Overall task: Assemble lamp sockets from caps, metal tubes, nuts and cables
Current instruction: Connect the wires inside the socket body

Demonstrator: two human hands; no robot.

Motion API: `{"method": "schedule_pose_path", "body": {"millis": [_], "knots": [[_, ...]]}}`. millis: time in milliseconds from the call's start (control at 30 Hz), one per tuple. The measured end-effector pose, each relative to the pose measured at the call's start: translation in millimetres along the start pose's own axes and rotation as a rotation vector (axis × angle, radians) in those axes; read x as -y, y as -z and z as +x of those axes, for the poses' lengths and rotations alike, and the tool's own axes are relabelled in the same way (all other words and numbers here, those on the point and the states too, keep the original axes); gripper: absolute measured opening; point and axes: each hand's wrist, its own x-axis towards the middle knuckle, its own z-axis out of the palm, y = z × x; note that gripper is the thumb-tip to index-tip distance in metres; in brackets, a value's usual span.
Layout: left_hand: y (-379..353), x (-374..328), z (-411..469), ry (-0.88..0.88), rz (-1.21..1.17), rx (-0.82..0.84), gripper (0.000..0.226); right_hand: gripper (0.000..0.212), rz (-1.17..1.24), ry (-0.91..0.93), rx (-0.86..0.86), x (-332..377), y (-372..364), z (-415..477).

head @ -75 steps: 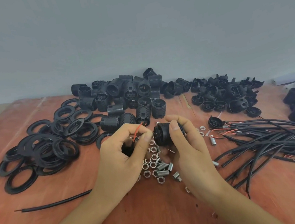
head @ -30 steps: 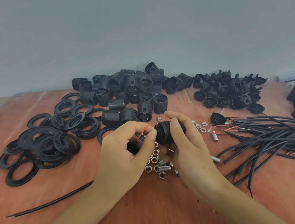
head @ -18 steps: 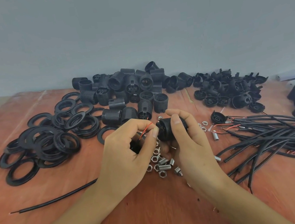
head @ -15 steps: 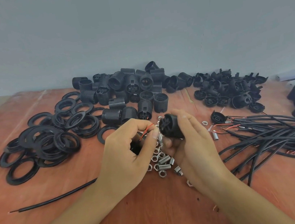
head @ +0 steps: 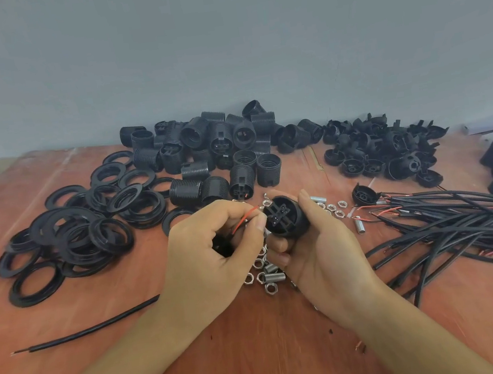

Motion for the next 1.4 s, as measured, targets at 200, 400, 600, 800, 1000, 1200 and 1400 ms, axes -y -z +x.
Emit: {"method": "schedule_pose_path", "body": {"millis": [200,400,600,800,1000,1200,1400], "knots": [[0,2,0,-0.010,0.020,0.025,0.009,0.037,-0.014,0.041,0.016,0,2,1],[1,1,2,-0.022,0.040,0.031,0.009,0.036,-0.074,0.115,0.019,-4,6,3],[3,2,2,-0.020,0.071,0.047,0.008,0.036,-0.183,0.259,0.024,-9,5,1],[2,3,1,-0.004,0.069,0.053,0.010,0.023,-0.289,0.333,0.056,-11,5,-2],[2,7,0,0.014,0.049,0.040,0.014,0.022,-0.418,0.416,0.066,-12,6,-3],[0,9,-1,0.107,-0.031,0.087,0.018,0.024,-0.549,0.560,0.090,-11,5,-5],[1,5,0,0.142,-0.127,0.131,0.019,0.026,-0.556,0.588,0.112,-11,5,-6]]}}
